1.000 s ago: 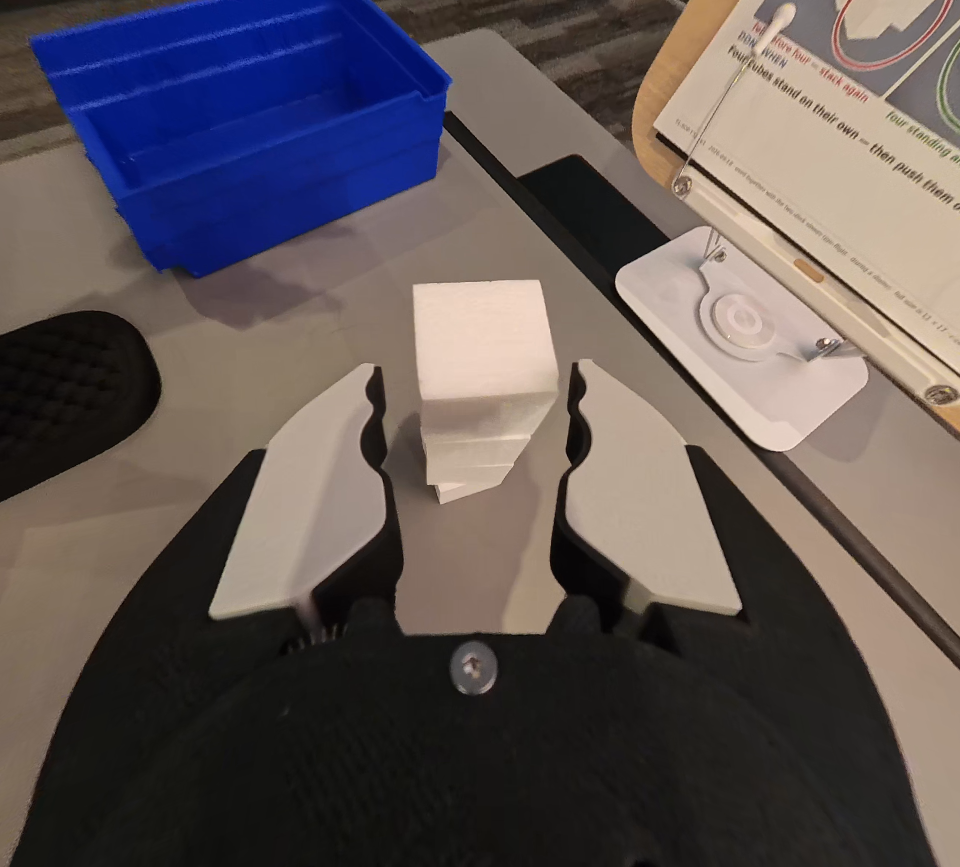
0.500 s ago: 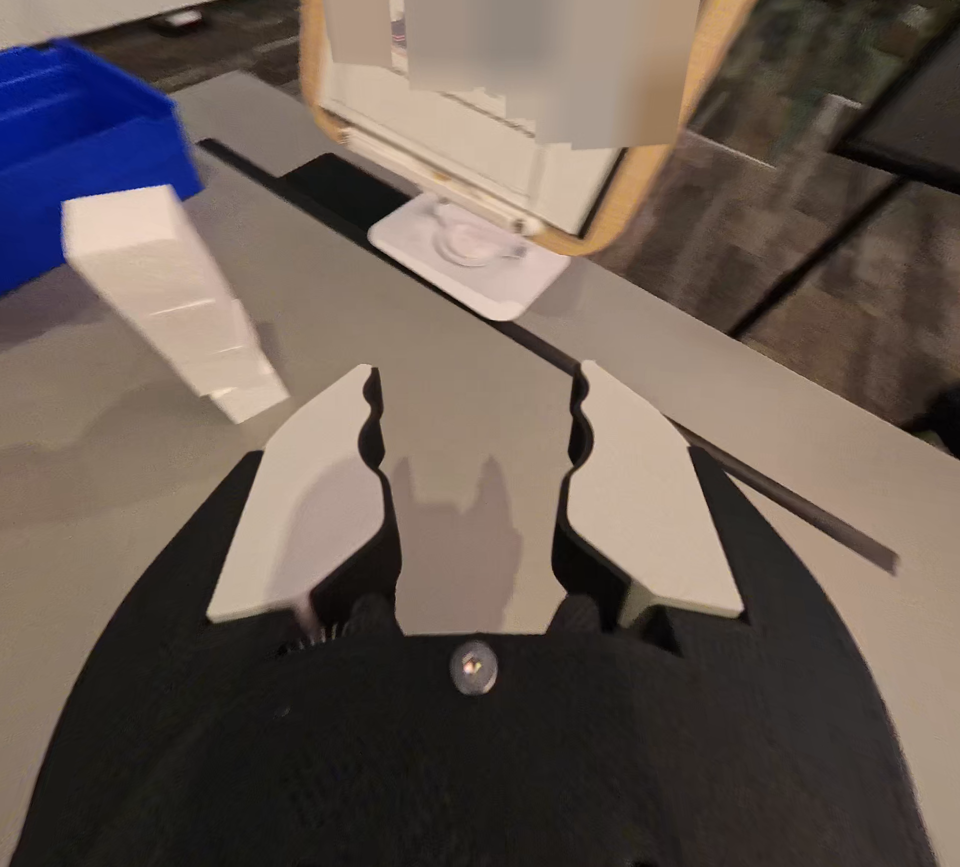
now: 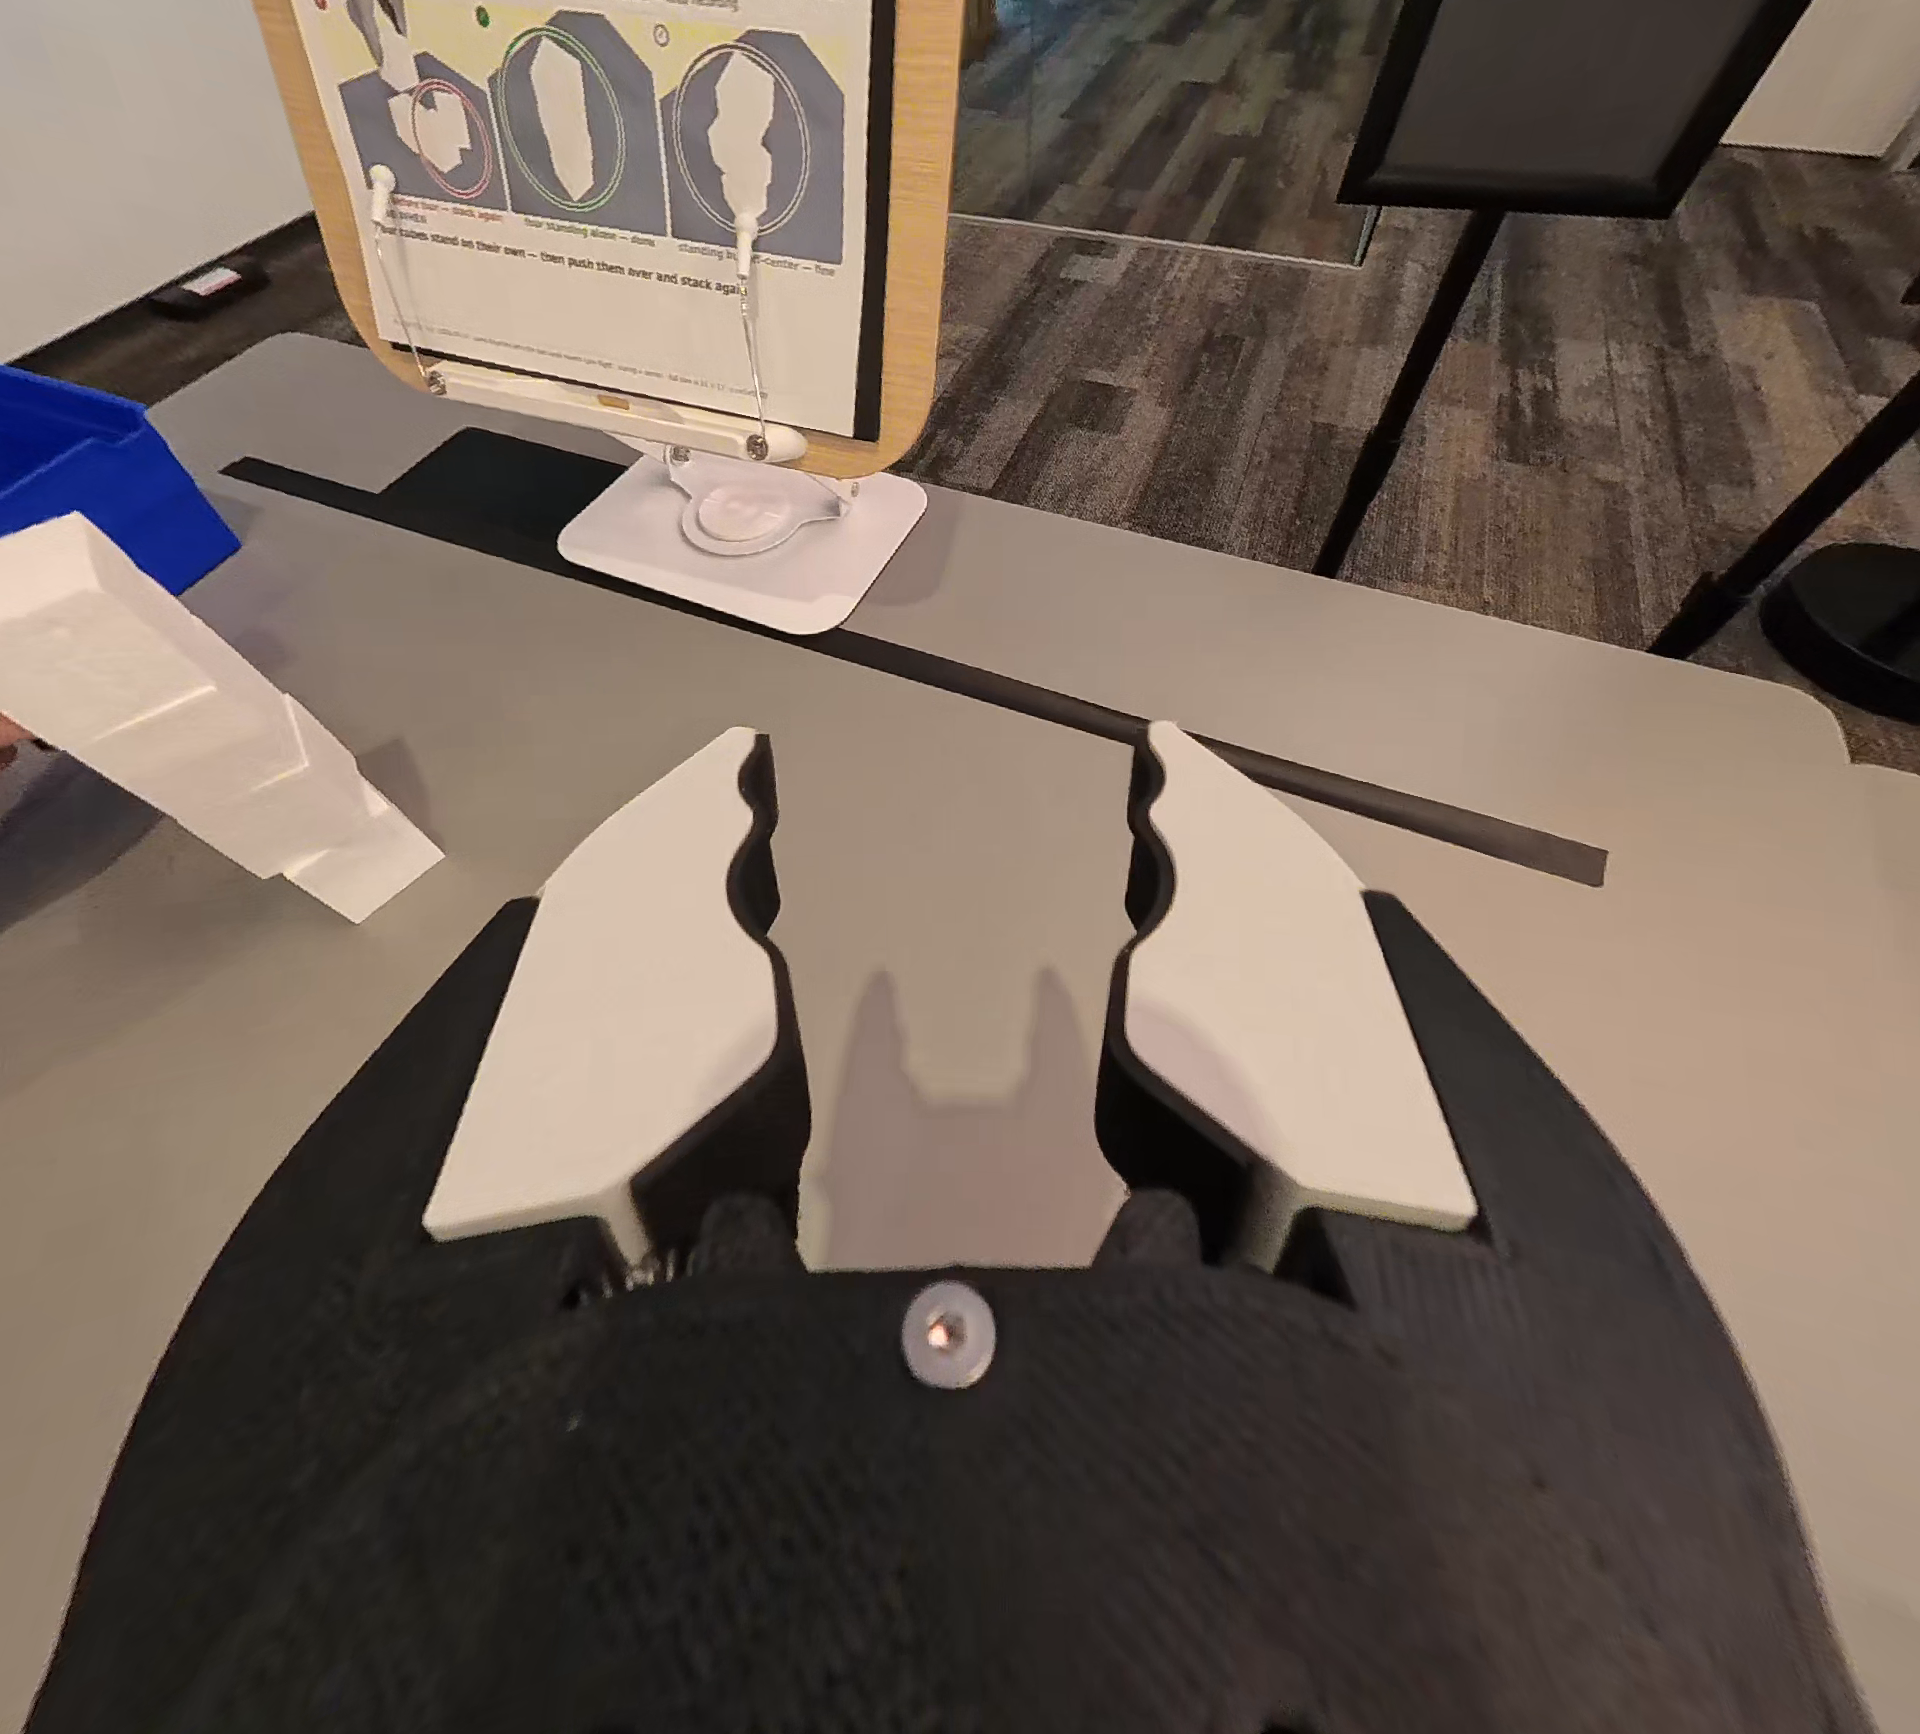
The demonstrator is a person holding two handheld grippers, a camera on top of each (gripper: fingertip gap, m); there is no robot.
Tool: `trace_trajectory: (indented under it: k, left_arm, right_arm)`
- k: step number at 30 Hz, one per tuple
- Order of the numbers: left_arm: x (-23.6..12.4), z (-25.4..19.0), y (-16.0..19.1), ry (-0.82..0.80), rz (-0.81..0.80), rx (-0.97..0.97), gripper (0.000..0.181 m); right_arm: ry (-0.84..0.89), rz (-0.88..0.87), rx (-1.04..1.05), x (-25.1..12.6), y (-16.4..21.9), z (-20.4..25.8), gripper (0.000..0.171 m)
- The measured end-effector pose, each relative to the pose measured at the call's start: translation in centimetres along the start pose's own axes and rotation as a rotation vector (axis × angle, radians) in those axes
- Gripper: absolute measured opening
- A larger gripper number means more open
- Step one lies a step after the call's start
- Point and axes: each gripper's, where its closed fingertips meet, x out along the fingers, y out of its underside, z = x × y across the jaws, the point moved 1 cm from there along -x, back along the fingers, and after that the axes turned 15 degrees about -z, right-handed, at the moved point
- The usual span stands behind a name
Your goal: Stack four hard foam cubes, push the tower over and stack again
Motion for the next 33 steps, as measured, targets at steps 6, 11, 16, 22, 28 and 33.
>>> trace_trajectory:
  k: [6, 11, 16, 22, 28, 33]
  left_arm:
    - [-0.7, -1.7, -0.2, 0.062, 0.016, -0.051, 0.000]
    - [-1.4, -6.8, -1.9, 0.114, -0.066, 0.069, 0.000]
    - [-2.1, -14.5, -4.1, 0.201, -0.194, 0.288, 0.000]
    - [-2.9, -14.5, -4.2, 0.225, -0.225, 0.320, 0.000]
    - [-4.0, -12.6, -6.3, 0.308, -0.333, 0.306, 0.028]
    - [-4.5, -15.8, -5.9, 0.668, -0.399, 0.231, 0.080]
  right_arm:
    - [0.047, 0.001, -0.002, -0.5, 0.0, -1.2, 0.066]
    - [0.035, 0.001, 0.011, -0.2, 0.1, -0.8, 0.066]
    - [0.031, 0.016, -0.003, 0.5, 0.2, -0.4, 0.065]
    - [0.032, 0.009, 0.002, 0.2, 0.2, -0.6, 0.065]
    - [0.022, 0.004, 0.010, -0.8, 0.3, -1.5, 0.065]
    - [0.022, -0.007, 0.021, -2.0, 0.4, -2.7, 0.065]
